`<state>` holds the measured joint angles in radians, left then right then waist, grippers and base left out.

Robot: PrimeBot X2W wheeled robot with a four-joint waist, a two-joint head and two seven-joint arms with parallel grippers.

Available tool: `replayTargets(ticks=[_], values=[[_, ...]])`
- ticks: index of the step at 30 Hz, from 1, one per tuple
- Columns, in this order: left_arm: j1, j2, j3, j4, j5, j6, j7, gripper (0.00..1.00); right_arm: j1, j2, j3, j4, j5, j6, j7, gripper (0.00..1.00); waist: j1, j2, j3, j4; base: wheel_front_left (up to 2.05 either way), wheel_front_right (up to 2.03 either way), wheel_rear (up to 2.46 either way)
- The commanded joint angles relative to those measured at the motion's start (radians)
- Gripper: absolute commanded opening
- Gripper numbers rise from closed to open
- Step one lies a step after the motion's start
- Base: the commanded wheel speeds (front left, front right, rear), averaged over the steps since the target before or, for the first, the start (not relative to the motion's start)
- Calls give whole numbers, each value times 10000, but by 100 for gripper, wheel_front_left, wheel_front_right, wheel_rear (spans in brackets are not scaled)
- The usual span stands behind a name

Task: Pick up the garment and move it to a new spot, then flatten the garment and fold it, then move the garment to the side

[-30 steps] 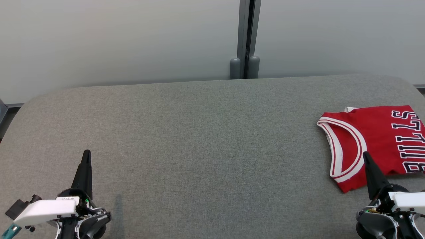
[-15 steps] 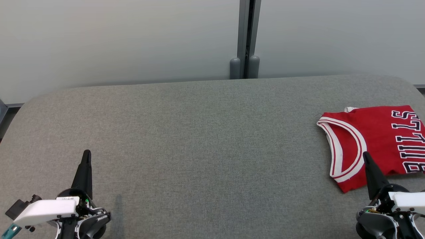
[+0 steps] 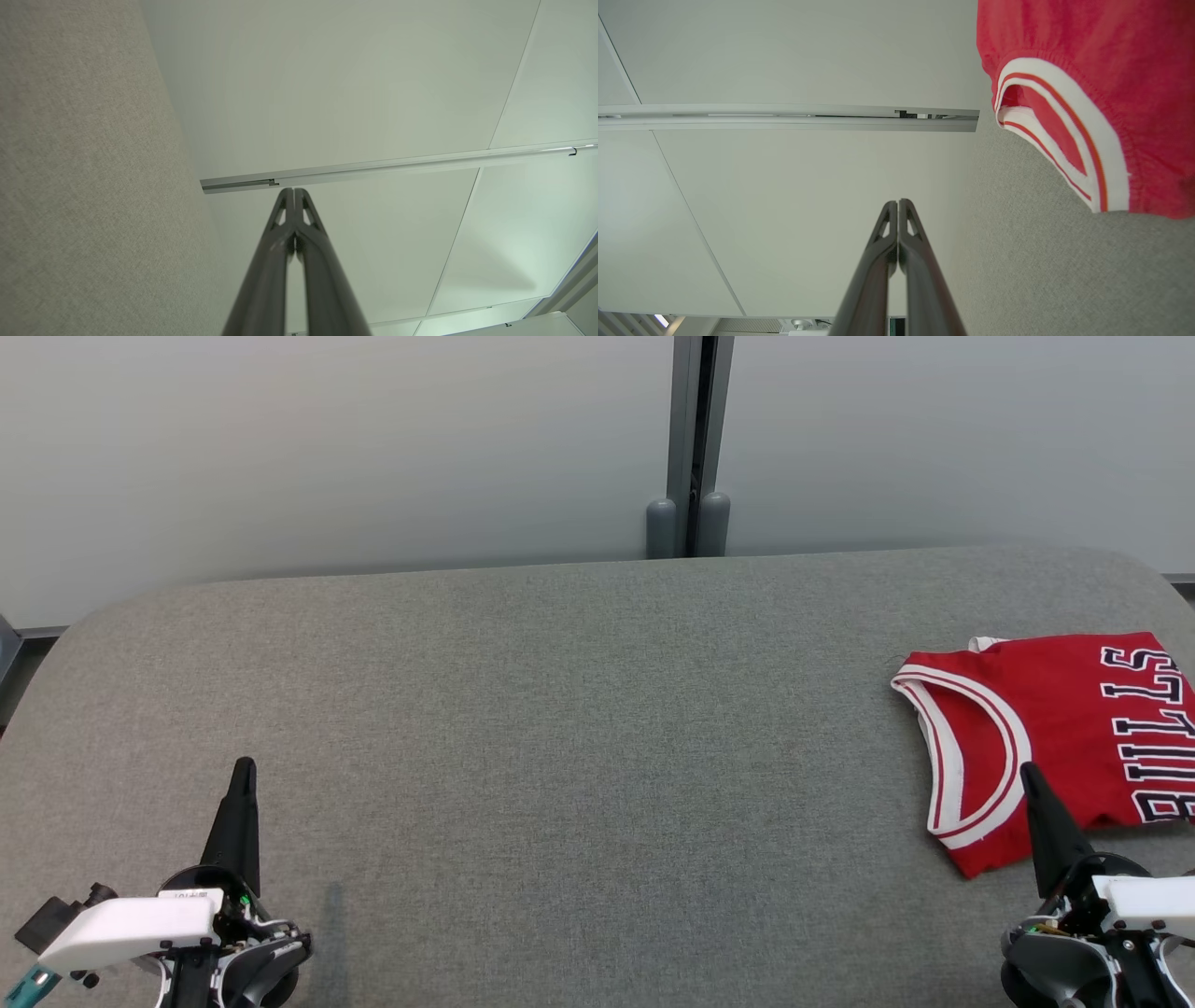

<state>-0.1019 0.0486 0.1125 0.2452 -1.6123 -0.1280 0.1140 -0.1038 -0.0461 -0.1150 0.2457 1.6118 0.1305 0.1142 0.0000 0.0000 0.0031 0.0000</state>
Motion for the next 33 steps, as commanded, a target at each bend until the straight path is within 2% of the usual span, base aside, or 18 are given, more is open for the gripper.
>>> replayTargets(ticks=[1, 33], values=[[-146, 27, 34, 2, -15, -54, 33, 0, -87, -78, -2, -22, 25, 4, 28, 0, 0, 0, 0, 0, 0, 0, 0], [-146, 27, 33, 2, -15, -54, 32, 0, -88, -78, -1, -22, 25, 4, 27, 0, 0, 0, 0, 0, 0, 0, 0]])
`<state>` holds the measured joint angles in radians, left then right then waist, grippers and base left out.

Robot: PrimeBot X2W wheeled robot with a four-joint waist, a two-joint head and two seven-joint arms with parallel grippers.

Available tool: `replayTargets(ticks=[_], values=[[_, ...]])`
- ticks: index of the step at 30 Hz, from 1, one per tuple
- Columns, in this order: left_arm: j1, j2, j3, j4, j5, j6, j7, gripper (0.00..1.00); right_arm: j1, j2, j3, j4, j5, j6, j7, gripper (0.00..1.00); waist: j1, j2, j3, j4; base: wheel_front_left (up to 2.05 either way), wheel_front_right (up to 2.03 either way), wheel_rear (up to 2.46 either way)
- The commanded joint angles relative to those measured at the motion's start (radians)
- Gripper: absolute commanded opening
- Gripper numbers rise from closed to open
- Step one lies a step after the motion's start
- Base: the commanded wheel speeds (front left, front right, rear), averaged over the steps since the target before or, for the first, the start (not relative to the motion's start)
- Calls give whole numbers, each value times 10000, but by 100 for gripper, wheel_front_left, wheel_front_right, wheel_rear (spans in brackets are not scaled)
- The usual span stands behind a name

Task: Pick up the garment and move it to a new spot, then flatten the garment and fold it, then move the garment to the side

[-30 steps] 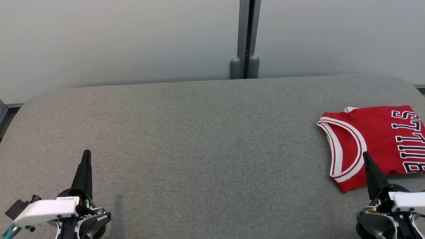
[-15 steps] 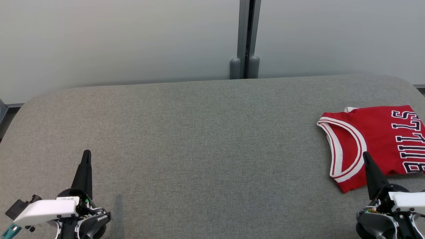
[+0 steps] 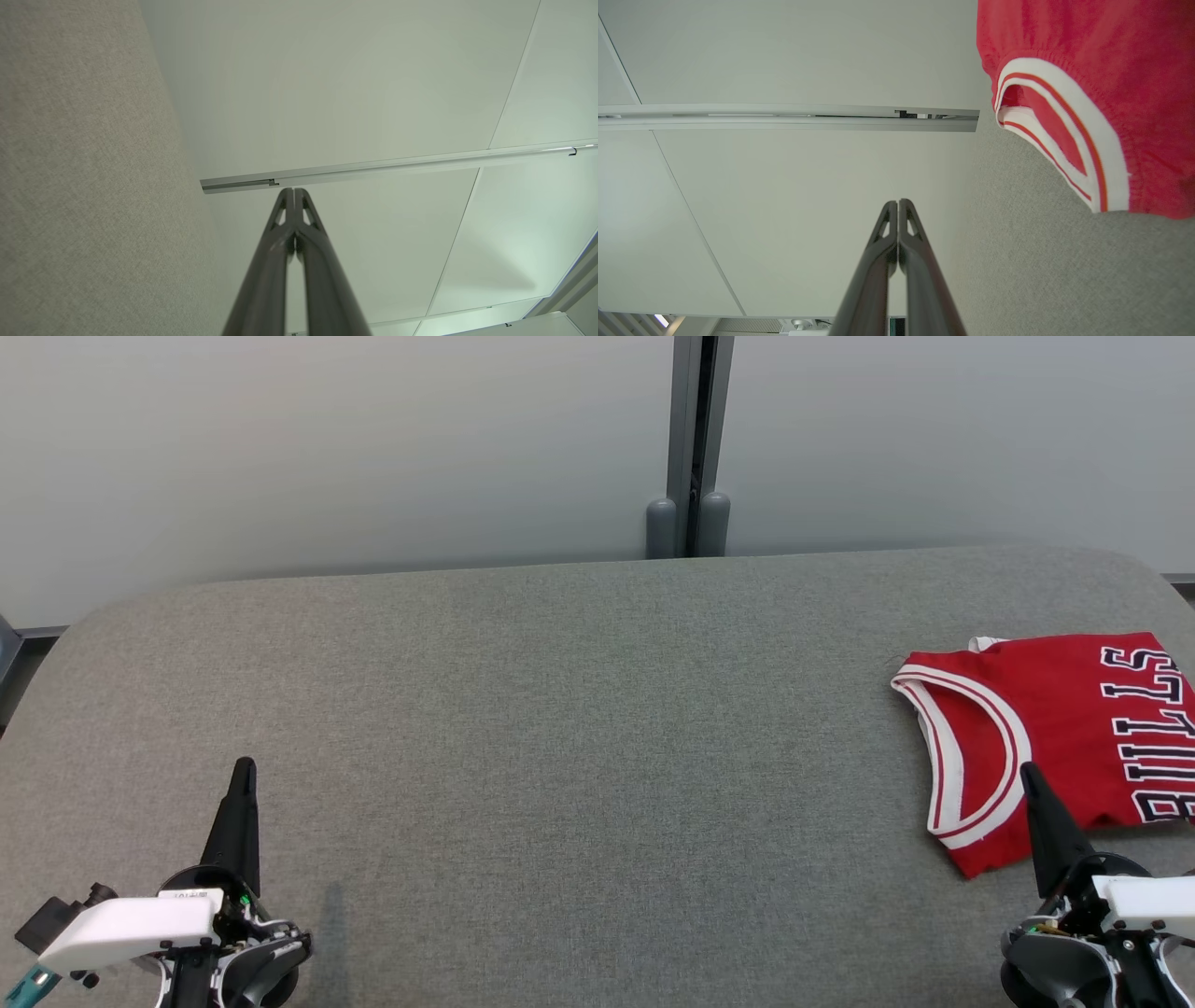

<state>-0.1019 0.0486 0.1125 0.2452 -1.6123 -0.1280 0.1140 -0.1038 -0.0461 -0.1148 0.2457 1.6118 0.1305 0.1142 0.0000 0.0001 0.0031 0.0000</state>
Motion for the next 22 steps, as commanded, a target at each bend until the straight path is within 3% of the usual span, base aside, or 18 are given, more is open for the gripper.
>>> replayTargets(ticks=[1, 22], values=[[-146, 27, 33, 2, -15, -54, 32, 0, -88, -78, -2, -22, 25, 4, 27, 0, 0, -1, 0, 0, 0, 0, 0], [-146, 27, 33, 2, -15, -55, 32, 0, -88, -78, -3, -22, 25, 4, 27, 0, 0, -1, 0, 0, 0, 0, 0]])
